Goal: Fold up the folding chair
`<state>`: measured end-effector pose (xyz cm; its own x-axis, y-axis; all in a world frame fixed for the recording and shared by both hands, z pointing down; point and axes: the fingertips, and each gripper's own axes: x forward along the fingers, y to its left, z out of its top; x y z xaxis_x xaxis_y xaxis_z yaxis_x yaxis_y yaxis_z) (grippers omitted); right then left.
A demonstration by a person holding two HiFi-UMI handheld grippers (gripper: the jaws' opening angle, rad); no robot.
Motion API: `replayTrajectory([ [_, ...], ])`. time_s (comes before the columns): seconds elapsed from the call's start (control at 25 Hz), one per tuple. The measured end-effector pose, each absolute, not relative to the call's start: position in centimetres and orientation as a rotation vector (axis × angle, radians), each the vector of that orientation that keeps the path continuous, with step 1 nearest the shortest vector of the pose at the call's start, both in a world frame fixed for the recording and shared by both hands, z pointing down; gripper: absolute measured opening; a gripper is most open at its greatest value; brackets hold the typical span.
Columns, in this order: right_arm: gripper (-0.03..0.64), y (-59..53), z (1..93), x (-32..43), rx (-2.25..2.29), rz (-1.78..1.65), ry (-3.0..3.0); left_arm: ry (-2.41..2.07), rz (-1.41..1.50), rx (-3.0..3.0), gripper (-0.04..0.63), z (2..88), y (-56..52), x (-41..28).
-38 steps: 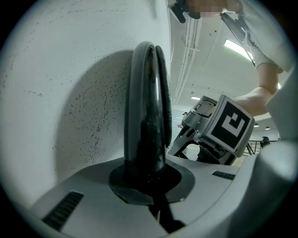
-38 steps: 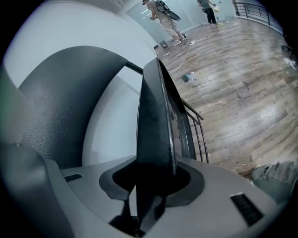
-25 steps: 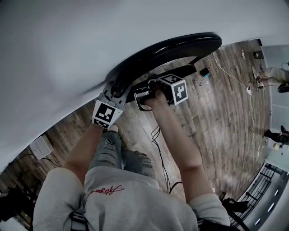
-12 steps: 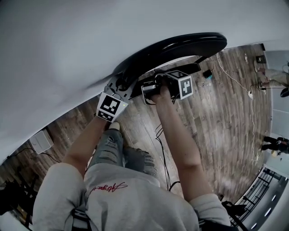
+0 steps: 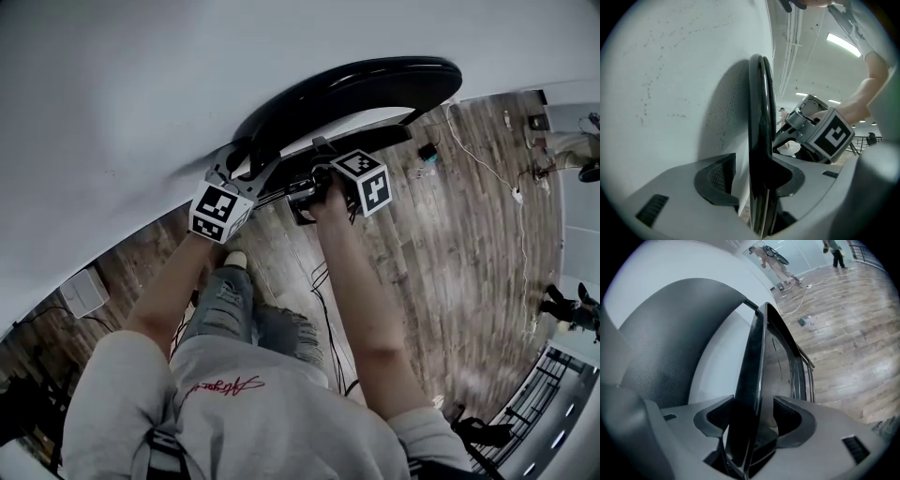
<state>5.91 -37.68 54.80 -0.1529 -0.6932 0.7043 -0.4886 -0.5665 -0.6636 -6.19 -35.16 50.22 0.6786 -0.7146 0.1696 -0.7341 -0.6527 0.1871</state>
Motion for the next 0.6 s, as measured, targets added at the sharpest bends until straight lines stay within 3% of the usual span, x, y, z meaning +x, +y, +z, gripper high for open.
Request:
replayTrajectory([
  [0.08,0.256,-37.2,54.6,6.0,-1.889,-1.749,1.395,-1.191,0.118,2.643,0.179,50.5,-34.6,-6.8],
  [0.36,0.256,-34.0,50.0,6.0,-1.730,-1.587,1.539,-1.344,0.078,2.543,0.179,49.4,-29.1,-10.2],
  [0.52,0.253,-29.5,42.2,5.1,-1.642,-1.177,1.930,-1.390,0.011,2.549,0.179,45.0,-24.9,-9.9],
  [0.56,0.235,-27.9,40.1,4.8,-1.620,-1.050,2.028,-1.393,-0.014,2.564,0.179,43.5,-23.6,-9.4],
  [0.6,0.150,-26.2,38.2,4.6,-1.608,-0.943,2.105,-1.392,-0.043,2.579,0.179,41.9,-22.2,-8.8],
])
